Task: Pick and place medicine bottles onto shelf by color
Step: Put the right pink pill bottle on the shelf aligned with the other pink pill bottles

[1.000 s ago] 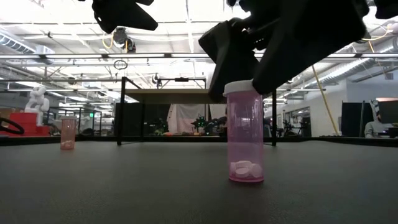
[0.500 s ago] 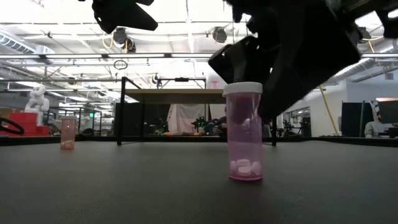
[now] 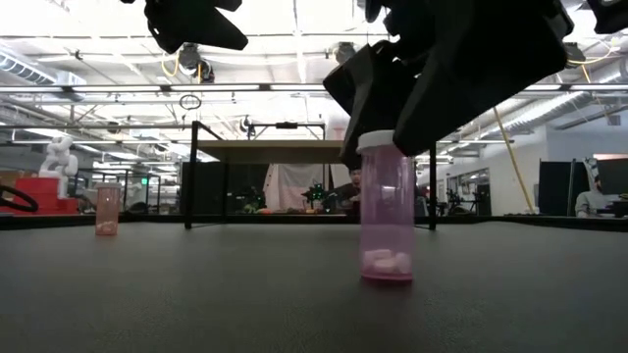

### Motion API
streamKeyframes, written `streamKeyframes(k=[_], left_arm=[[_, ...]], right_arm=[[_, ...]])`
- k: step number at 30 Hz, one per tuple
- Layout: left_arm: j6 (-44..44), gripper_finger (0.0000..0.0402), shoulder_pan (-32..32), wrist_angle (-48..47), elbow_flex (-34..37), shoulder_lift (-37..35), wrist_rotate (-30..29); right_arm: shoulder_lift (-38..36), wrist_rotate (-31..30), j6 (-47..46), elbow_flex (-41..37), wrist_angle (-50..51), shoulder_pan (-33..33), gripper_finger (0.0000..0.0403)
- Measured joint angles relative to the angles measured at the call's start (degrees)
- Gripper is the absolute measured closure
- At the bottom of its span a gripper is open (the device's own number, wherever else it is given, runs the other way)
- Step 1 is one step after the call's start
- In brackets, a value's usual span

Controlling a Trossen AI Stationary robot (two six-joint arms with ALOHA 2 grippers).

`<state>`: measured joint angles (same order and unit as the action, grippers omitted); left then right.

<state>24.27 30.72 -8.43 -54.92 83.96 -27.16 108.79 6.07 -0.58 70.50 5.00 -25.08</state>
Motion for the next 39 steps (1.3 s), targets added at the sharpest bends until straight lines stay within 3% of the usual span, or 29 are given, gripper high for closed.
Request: streamKeyframes(k=[13,21,28,35,39], left_arm=[[0.2,0.0172,0.0,-0.5,0.0,0.0,0.0],[0.2,0.0172,0.0,-0.5,0.0,0.0,0.0],[0.2,0.0172,0.0,-1.5,0.0,0.0,0.0],[-1.1,0.0172,-1.1,-3.9,0.0,0.0,0.0],[-3.8,0.0172,-3.9,-3.8,0.0,0.0,0.0]], right_arm=[[0.0,0.0,0.2,0.0,-0.5,0.0,0.0236],[0.0,-0.2,-1.5,0.0,0.0,0.7,0.03],[-3.2,-0.1,-5.3,0.0,0.8,2.4,0.0281],[-16.4,-6.3,-5.8,0.4,15.1,7.6,0.028],[-22.4,-7.5,-3.5,5.3,27.5,14.0,0.0285]])
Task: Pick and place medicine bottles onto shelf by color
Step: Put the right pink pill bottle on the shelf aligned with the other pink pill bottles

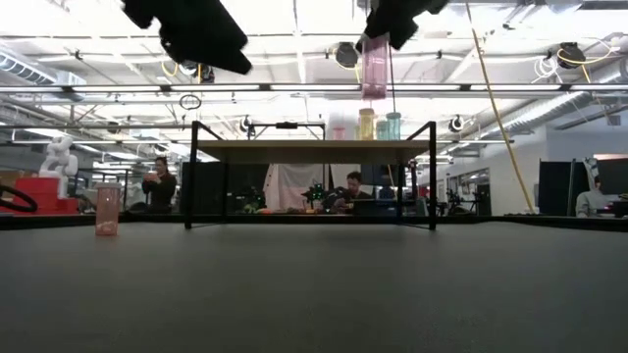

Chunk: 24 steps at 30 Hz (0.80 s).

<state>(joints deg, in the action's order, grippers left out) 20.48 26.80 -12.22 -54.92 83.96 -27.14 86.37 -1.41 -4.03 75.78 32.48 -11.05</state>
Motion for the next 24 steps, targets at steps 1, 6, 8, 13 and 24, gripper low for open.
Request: streamKeyframes(k=[1,6,8,13,24], left_arm=[[-0.1,0.0172,-0.9,0.0,0.0,-0.1,0.0],[0.4,0.0172,-5.2,0.2,0.0,-0.9,0.1],[-0.3,0.0172,-6.6,0.4,0.0,-1.6,0.1],[-0.7,0.0172,-9.8,0.6,0.0,-2.7,0.3],[-0.6,0.0172,-14.4,0.3,0.0,-3.4,1.4]], right_arm=[[-0.7,0.0,1.5,1.7,2.5,1.9,0.0285],[-0.2,0.1,12.1,13.0,10.7,12.7,0.0283],[0.9,0.1,15.9,17.3,10.5,17.5,0.0283],[4.6,3.8,21.1,24.8,9.8,29.8,0.0283],[13.5,10.6,24.9,26.0,11.6,41.4,0.0283]])
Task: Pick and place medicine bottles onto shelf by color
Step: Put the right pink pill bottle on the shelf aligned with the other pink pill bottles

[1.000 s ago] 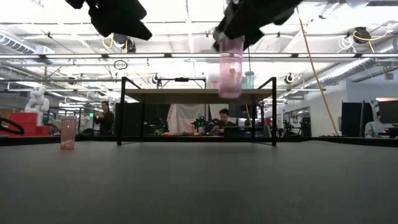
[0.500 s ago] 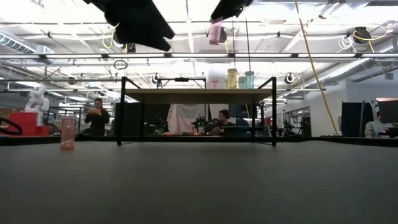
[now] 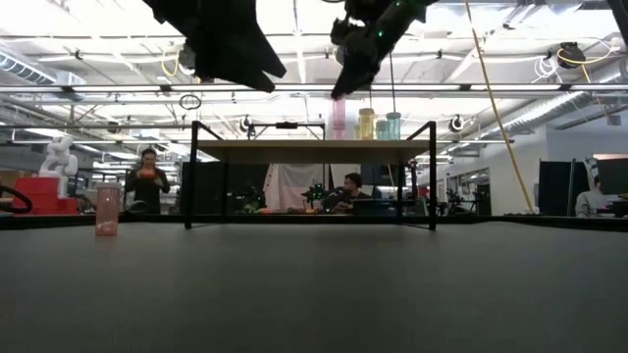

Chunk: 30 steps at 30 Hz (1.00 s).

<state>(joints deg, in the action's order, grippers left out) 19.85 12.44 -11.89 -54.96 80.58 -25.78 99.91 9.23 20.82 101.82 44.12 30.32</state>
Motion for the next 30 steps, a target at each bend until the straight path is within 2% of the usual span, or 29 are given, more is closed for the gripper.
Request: streamKeyframes(k=[10,30], left_arm=[[0.1,0.0172,-2.1,0.0,0.0,-0.1,0.0],[0.0,0.0172,-2.2,-0.3,0.0,-0.1,0.3]], right_arm=[[3.1,2.0,1.3,0.0,-1.6,2.7,0.0282],[3.2,4.6,-1.5,-3.4,-2.8,4.0,0.0282]])
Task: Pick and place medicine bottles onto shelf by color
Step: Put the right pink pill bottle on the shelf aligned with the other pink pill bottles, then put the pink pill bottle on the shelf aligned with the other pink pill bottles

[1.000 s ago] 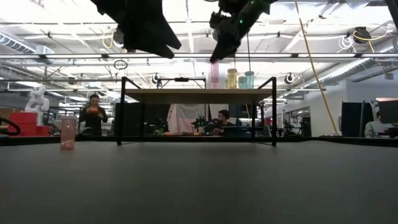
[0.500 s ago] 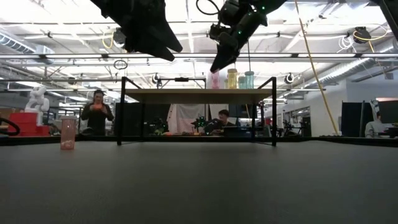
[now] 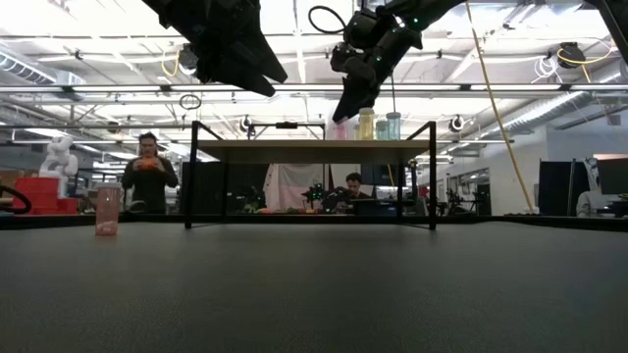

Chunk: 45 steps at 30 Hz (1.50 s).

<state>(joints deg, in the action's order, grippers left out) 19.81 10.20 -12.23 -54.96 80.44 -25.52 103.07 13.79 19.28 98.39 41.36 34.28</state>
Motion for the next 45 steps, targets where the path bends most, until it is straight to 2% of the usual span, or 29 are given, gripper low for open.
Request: streamKeyframes(k=[11,27,38,45], left_arm=[[1.7,0.0172,0.2,0.0,0.0,0.0,0.1],[1.9,0.0172,0.2,-0.1,0.0,0.0,0.1],[1.7,0.0172,0.2,-0.1,0.0,0.0,0.1],[1.0,0.0172,0.3,-0.1,0.0,0.0,2.0]], right_arm=[[0.0,-0.1,-0.3,-0.2,-0.9,0.2,0.0276],[-1.6,0.1,-0.5,-0.2,-1.9,0.3,0.0193],[-7.8,0.0,-1.9,-0.2,-2.2,-0.7,0.0183],[-13.4,-0.3,-4.9,-0.2,-0.2,-6.0,0.0183]])
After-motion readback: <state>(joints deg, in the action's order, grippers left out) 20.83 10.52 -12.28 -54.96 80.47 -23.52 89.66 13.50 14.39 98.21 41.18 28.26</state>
